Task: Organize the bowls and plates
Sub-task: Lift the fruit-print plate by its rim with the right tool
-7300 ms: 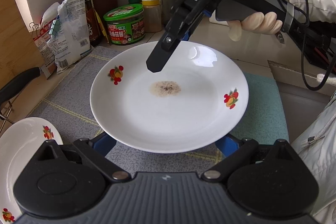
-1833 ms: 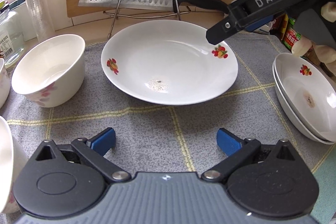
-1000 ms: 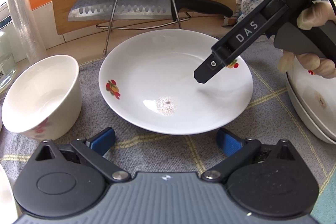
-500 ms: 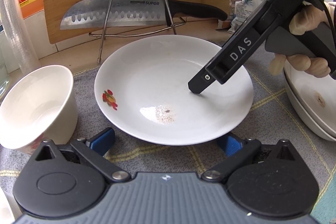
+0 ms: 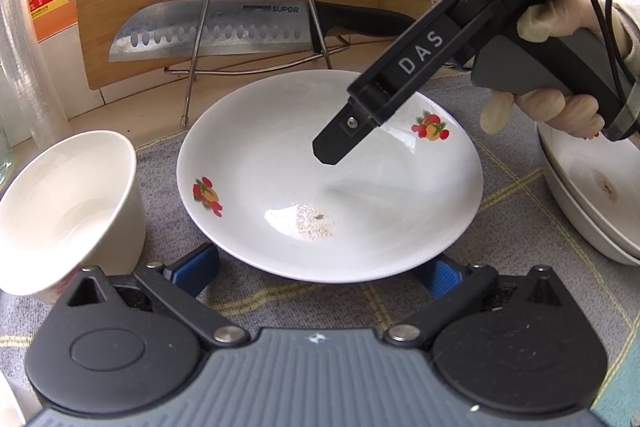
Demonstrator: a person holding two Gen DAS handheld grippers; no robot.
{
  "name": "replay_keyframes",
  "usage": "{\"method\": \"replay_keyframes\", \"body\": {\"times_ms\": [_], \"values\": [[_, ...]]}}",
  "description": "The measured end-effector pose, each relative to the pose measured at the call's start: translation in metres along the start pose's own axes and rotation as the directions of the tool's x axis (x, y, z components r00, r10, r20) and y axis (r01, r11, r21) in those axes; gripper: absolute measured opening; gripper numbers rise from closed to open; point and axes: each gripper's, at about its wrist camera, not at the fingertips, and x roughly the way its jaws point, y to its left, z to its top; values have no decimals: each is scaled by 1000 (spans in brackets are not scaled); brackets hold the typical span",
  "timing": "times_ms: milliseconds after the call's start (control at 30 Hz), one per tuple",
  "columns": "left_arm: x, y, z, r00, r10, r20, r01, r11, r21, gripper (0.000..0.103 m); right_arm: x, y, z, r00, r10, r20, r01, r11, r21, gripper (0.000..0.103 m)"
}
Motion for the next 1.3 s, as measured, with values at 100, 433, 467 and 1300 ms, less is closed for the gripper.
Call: {"method": "replay_keyframes", "body": {"times_ms": [100,433,467,1300], "values": [[0,0,0,1000,-2,2,2,1000,4,103,1,-2,4,999,37,5,-37,999,10,103],[-5,-11,2,999,34,15,-35,996,82,102,-1,-5,5,995,104,9,-104,995,11,99],[-5,-12,3,999,39,15,-40,995,94,102,-2,-6,5,994,110,8,-110,994,9,98],[-4,-8,5,1000,27,-2,-26,995,94,103,-12,-27,6,984,180,9,-180,982,61,78]]}}
